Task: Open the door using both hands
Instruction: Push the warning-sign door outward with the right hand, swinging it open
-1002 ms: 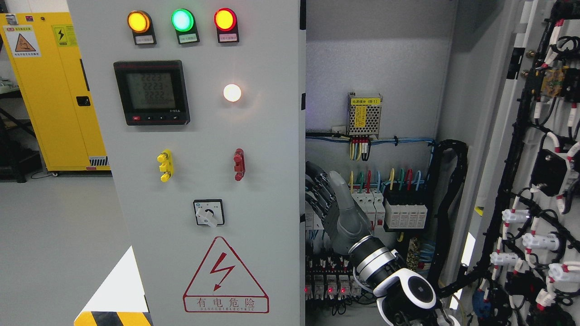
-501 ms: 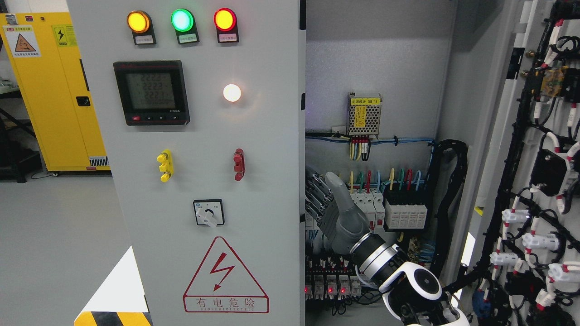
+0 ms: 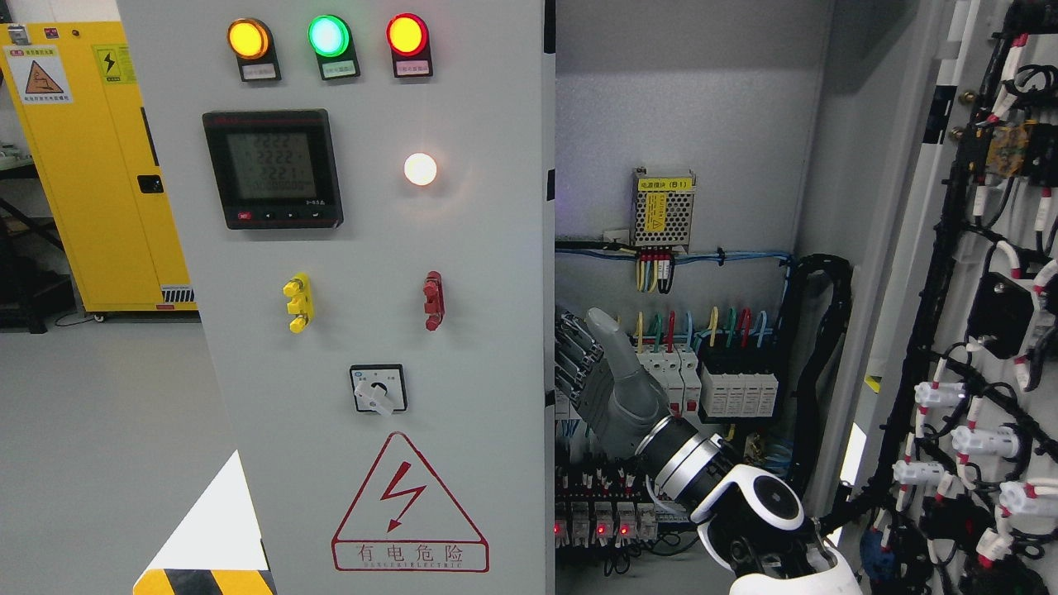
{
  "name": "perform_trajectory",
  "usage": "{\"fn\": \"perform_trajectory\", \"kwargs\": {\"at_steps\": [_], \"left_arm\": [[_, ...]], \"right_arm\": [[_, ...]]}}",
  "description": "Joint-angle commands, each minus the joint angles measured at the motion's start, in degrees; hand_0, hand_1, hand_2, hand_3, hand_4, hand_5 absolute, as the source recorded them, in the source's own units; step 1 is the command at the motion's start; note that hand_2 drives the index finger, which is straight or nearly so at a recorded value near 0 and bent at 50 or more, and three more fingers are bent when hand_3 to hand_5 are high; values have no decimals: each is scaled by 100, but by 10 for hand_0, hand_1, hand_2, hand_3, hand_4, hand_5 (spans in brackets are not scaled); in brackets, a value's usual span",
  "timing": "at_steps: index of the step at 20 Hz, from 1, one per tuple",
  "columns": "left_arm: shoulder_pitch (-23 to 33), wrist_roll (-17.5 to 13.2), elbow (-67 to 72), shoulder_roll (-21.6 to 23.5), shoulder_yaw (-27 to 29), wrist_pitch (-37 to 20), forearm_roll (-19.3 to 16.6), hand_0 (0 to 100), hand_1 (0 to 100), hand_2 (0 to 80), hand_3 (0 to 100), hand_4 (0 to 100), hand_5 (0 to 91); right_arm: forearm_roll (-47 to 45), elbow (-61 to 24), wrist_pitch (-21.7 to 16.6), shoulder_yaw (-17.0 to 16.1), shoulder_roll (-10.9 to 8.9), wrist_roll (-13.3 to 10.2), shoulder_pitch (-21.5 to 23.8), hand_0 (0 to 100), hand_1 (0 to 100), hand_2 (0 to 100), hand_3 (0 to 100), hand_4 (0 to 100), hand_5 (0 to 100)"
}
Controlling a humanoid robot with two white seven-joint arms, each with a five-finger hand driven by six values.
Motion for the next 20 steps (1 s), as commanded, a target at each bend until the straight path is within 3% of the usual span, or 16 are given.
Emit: {"fn": "perform_trajectory", "kwargs": {"at_steps": [1, 10, 13, 20], "left_arm": [[0, 0, -7, -9, -7, -16, -4, 318, 194, 0, 0, 0, 0], [0, 9, -7, -8, -7, -16, -12, 319, 194, 0, 0, 0, 0], [0, 9, -7, 0, -7, -16, -12, 319, 194, 0, 0, 0, 0], [0, 9, -7, 0, -7, -16, -12, 319, 194, 0, 0, 0, 0]], "right_arm": [[-4, 292, 14, -175, 8, -29, -83, 215, 106, 0, 0, 0, 0], [-223, 179, 14, -202, -10, -12, -30, 214, 107, 0, 0, 0, 0], [-522, -67, 14, -114, -264, -12, 93, 215, 107, 0, 0, 0, 0], [-1050, -744, 14, 615, -511, 6, 436, 214, 107, 0, 0, 0, 0]]}}
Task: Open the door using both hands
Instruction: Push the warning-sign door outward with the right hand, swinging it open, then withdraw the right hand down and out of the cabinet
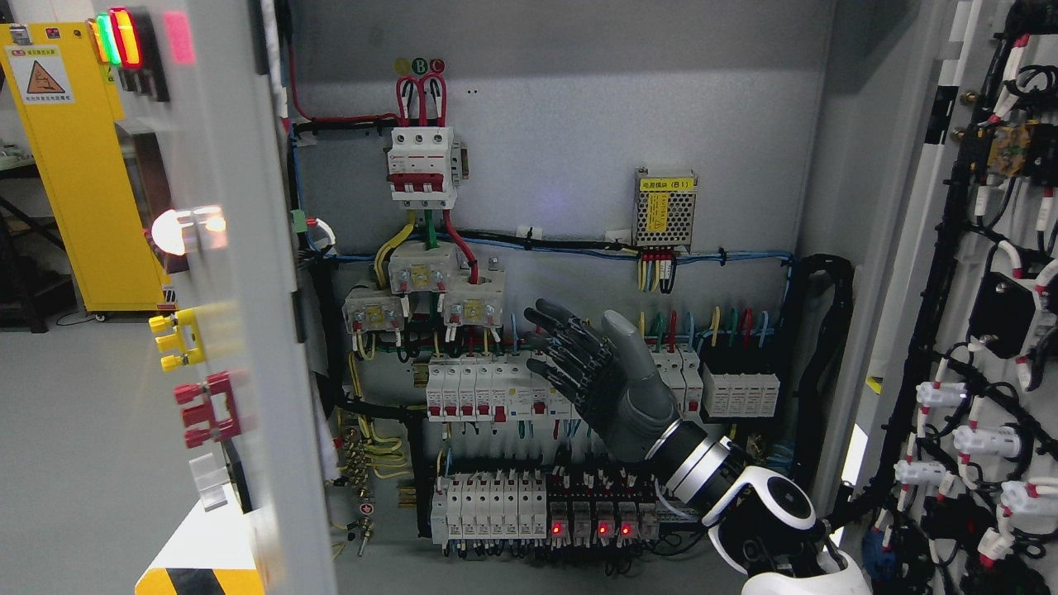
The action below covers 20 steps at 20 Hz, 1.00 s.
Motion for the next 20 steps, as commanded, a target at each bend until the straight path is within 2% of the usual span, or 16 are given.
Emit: {"fn": "perform_trajectory", "kwargs": {"at_steps": [1, 6, 20], "left_arm": [[0, 2, -2, -6, -2, -4, -2, 319, 194, 0, 0, 0, 0], [0, 10, -2, 3, -2, -4, -2, 320, 194, 0, 0, 0, 0], [0, 10, 7, -50, -2, -4, -11, 320, 194, 0, 0, 0, 0]], "right_arm": [[-420, -654, -12, 567, -307, 40, 238, 214, 107, 0, 0, 0, 0], [-429, -1023, -38, 945, -377, 49, 353, 214, 107, 0, 0, 0, 0], [-421, -1727, -29, 2395, -386, 40, 784, 214, 107, 0, 0, 0, 0]]}}
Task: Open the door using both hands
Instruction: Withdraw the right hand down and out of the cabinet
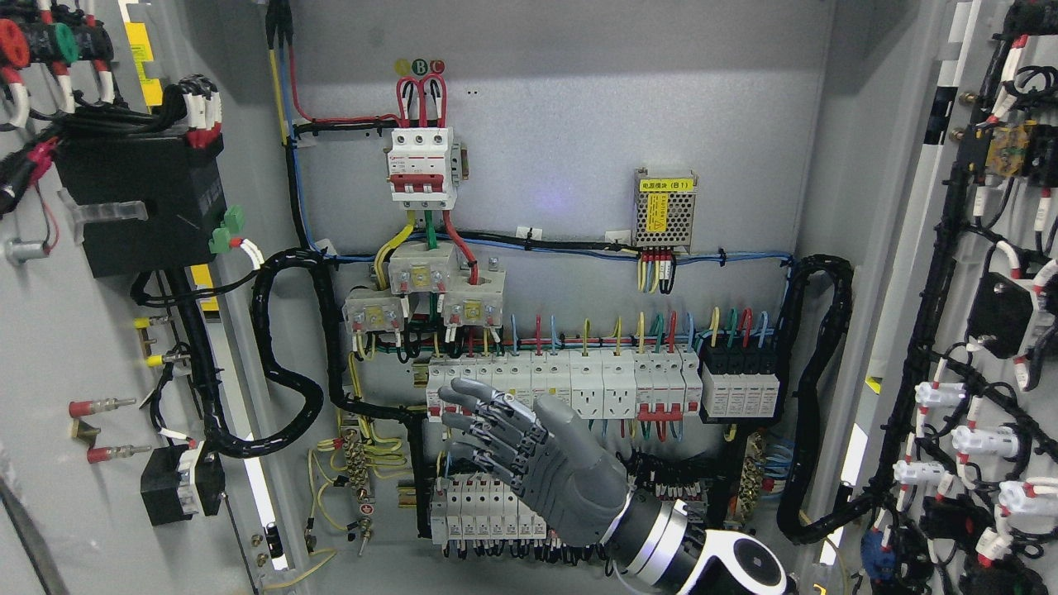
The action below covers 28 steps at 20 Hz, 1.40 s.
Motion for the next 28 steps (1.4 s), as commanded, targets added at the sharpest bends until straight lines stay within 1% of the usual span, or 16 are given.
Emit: {"fn": "perform_trajectory", "kwargs": {"at_steps": [1, 5, 6, 10, 12, 14, 16, 21, 23, 24, 26, 28], "left_arm": [[0, -15, 0, 13, 0, -3, -7, 320, 194, 0, 0, 0, 0], [0, -15, 0, -4, 0, -3, -7, 320, 194, 0, 0, 0, 0], [0, -15, 0, -5, 0, -3, -7, 320, 194, 0, 0, 0, 0], [0, -24, 0, -5, 0, -3, -7, 320, 194, 0, 0, 0, 0], [0, -24, 0, -5, 0, -3, -7, 320, 194, 0, 0, 0, 0], [0, -15, 0, -13, 0, -3, -7, 321, 194, 0, 0, 0, 0], [0, -15, 0, -22, 0, -3, -7, 321, 195, 0, 0, 0, 0], [0, -24, 0, -31, 0, -3, -7, 321, 194, 0, 0, 0, 0], [-9, -15, 0, -31, -9, -3, -16, 321, 195, 0, 0, 0, 0], [-17, -15, 0, -31, -9, -3, -16, 321, 195, 0, 0, 0, 0], [-18, -15, 0, -31, 0, -3, -16, 321, 195, 0, 0, 0, 0], [-26, -15, 0, -22, 0, -3, -16, 321, 195, 0, 0, 0, 0]], "right_arm": [[-12, -614, 18, 1113, -67, -23, 164, 214, 108, 0, 0, 0, 0], [41, -650, 36, 1562, -5, -31, 181, 215, 107, 0, 0, 0, 0], [50, -650, 36, 1606, 3, -31, 181, 215, 107, 0, 0, 0, 0], [76, -606, 45, 1791, 170, -31, 181, 214, 107, 0, 0, 0, 0], [111, -571, 53, 1861, 267, -31, 181, 214, 107, 0, 0, 0, 0], [365, -553, 53, 1914, 328, -31, 181, 214, 107, 0, 0, 0, 0], [629, -466, 53, 1932, 451, -31, 181, 214, 107, 0, 0, 0, 0], [692, -369, 53, 2028, 759, -31, 181, 214, 107, 0, 0, 0, 0], [700, -325, 53, 2116, 803, -31, 181, 214, 107, 0, 0, 0, 0], [700, -307, 53, 2117, 812, -31, 181, 214, 107, 0, 0, 0, 0], [700, -290, 53, 2117, 917, -31, 173, 214, 107, 0, 0, 0, 0], [700, -176, 53, 2108, 944, -31, 155, 214, 107, 0, 0, 0, 0]]}}
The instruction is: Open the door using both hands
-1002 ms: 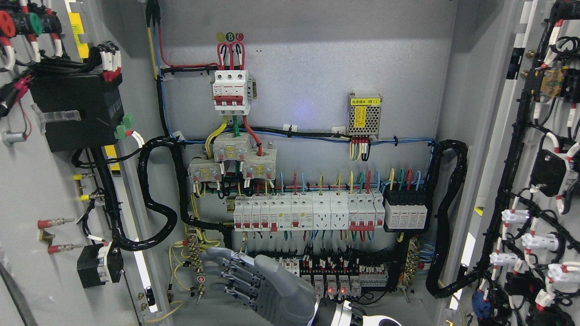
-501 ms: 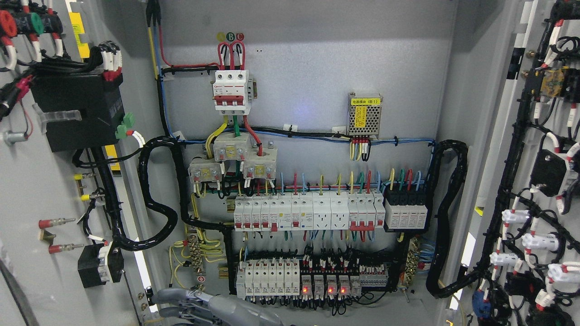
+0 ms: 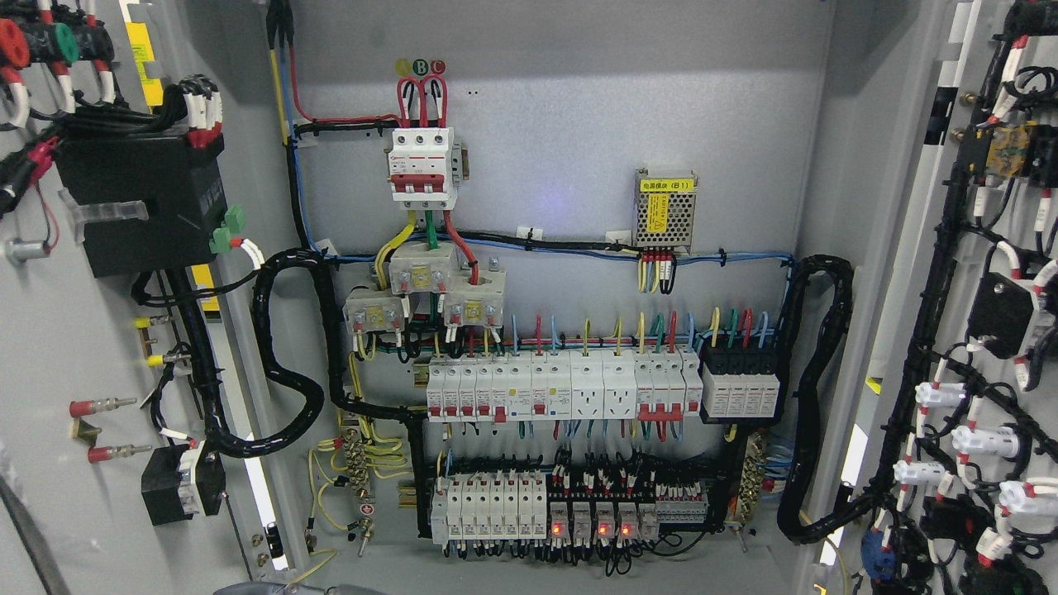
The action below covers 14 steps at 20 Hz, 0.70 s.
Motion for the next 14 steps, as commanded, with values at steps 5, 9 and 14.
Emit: {"fn": "perform_trajectory", "kwargs": {"at_steps": [5, 9, 14], "left_arm": [[-16, 26, 0, 118, -5, -3, -3, 321, 195, 0, 0, 0, 0], [-16, 26, 0, 92, 3, -3, -3, 321, 195, 0, 0, 0, 0], [-16, 26, 9, 101, 3, -3, -3, 322, 194, 0, 0, 0, 0]], "right_arm": [[64, 290, 4, 287, 538, 0, -68, 214, 108, 0, 0, 0, 0], [64, 466, 4, 296, 591, 0, -112, 214, 108, 0, 0, 0, 0], [64, 492, 4, 436, 591, 0, -244, 214, 106, 0, 0, 0, 0]]}}
